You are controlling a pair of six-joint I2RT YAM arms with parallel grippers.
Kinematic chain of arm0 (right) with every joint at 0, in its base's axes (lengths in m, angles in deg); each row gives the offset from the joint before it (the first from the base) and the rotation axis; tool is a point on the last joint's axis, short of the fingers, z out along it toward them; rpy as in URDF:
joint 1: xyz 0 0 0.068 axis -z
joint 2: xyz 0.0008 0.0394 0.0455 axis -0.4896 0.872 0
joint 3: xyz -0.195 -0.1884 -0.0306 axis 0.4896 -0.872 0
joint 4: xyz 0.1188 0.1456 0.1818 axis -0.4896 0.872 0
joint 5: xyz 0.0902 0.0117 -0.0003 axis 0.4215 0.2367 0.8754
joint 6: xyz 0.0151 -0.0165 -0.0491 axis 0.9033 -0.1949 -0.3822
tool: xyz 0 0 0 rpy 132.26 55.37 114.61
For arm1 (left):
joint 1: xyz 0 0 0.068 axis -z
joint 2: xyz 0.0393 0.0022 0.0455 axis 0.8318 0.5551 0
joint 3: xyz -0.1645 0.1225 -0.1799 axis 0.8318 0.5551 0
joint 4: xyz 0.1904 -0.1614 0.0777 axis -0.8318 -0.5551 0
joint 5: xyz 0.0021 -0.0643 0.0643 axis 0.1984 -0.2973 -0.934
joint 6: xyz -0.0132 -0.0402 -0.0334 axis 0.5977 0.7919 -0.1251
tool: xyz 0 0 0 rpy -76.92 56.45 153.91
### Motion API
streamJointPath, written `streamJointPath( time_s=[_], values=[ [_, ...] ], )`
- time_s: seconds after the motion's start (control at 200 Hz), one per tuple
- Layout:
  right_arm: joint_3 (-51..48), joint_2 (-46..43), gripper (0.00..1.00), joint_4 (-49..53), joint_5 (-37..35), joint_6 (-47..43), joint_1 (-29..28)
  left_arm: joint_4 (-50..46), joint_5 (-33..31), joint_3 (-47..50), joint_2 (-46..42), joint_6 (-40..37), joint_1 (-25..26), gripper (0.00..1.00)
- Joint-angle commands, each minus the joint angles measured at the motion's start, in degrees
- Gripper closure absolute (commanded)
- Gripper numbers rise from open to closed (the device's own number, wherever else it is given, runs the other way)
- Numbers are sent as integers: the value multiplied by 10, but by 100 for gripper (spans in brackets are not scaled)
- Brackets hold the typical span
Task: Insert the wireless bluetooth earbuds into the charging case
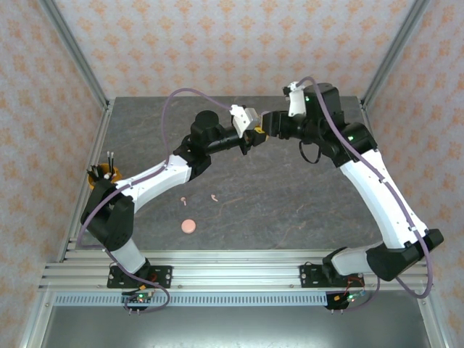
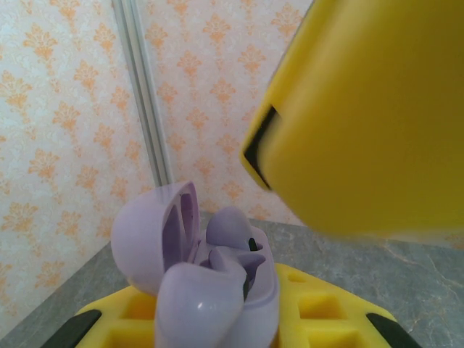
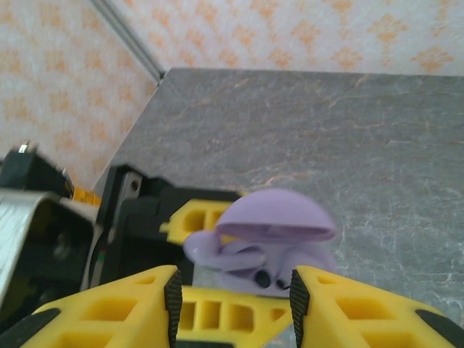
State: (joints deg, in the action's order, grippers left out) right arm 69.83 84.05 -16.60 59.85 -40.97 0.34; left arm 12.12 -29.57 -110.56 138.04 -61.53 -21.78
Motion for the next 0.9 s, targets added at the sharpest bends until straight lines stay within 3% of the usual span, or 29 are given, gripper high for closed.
streamJointPath(
  time_s=[0.0, 0.36, 0.711, 0.891],
  values=[
    [13, 7, 55, 42, -31, -46, -15, 7, 15, -5, -16, 15, 0, 100],
    [14, 0, 59, 30, -96, -35, -14, -2, 25, -1, -15, 20, -1, 100],
    [-32, -40, 59, -5, -106, 67, 57, 66, 3, 94, -17, 41, 0, 100],
    [-93, -39, 59, -22, -46, 99, 61, 95, 1, 146, -13, 51, 7, 100]
  ],
)
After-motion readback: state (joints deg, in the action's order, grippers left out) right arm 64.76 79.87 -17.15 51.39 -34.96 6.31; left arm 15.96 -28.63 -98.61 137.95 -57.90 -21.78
